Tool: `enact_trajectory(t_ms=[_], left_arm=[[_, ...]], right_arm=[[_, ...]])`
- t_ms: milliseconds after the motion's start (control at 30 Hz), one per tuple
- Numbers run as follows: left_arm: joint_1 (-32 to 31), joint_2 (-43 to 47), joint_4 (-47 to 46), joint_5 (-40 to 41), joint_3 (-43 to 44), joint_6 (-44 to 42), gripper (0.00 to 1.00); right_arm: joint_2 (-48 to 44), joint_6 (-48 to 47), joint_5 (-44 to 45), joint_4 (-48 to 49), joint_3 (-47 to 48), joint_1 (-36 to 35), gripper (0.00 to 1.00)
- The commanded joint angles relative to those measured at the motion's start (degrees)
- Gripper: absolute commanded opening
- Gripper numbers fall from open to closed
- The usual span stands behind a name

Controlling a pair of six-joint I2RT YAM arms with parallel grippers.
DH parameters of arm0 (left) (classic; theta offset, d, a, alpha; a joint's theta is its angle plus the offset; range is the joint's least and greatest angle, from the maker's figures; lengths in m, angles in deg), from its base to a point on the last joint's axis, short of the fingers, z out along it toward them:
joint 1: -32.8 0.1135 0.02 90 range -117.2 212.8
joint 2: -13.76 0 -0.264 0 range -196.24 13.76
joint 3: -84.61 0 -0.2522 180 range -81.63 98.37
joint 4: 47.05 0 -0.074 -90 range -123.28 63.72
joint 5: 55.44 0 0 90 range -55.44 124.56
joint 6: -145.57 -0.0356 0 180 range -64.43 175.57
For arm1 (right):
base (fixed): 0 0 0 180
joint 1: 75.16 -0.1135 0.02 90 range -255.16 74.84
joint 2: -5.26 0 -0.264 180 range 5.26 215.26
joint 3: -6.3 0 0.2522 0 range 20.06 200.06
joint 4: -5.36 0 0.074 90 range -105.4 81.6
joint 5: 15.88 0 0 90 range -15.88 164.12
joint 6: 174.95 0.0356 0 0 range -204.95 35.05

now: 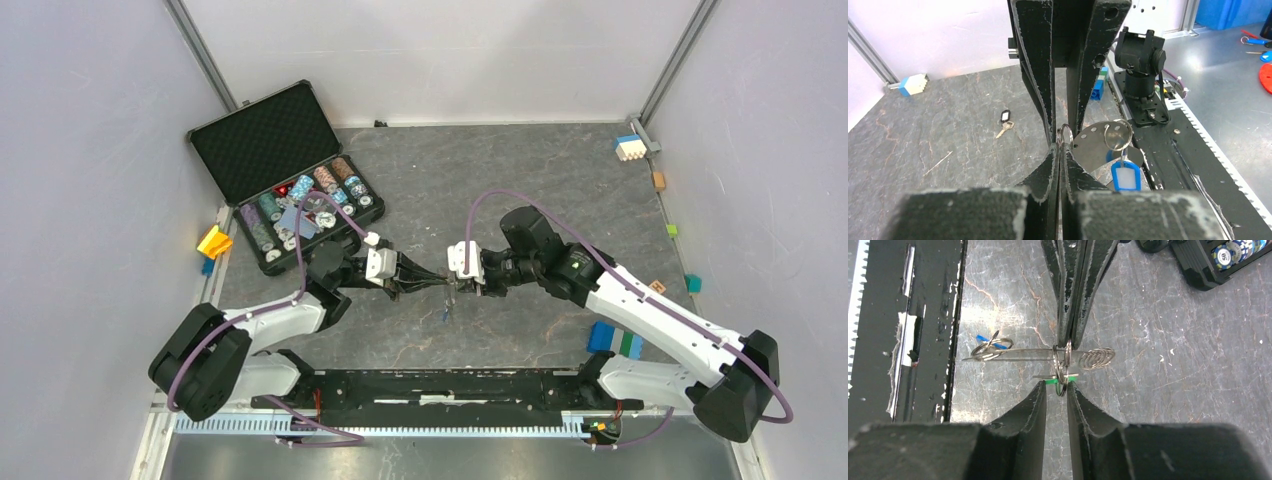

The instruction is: Put the keys on the keyring

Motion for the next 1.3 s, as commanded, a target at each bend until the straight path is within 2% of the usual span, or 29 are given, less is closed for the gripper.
enact_trajectory(t_ms=[0,133,300,467,800,1267], left_arm=[[0.23,-0.8,-6.9,-2.17,0.02,3.57,0.02],[0.28,-0.84,-7.09,-3.16,-0.42,2.48,0.02],[0.28,-1.14,-7.64,-4.4,-0.44,1.66,0.02],[0.18,-1.27,-8.07,-6.54,0.06,0.78,0.02],[0.19,-0.18,-7.13,-10.11,-0.09,-1.87,0.02],[-0.59,0.62,-6.56,-13.38,0.17,-1.34,0.02]], right_arm=[[-1.23,1.02,-3.81,2.91,0.27,0.88,0.26],[-1.05,0.76,-3.82,2.29,0.82,1.02,0.24],[-0.74,0.67,-5.49,2.29,0.48,0.99,0.12],[-0.1,0.51,-7.8,2.69,-0.44,0.95,0.06],[1.45,0.74,-10.06,2.74,-0.43,1.0,0.05],[4.04,1.02,-13.56,3.71,-0.59,1.0,0.08]])
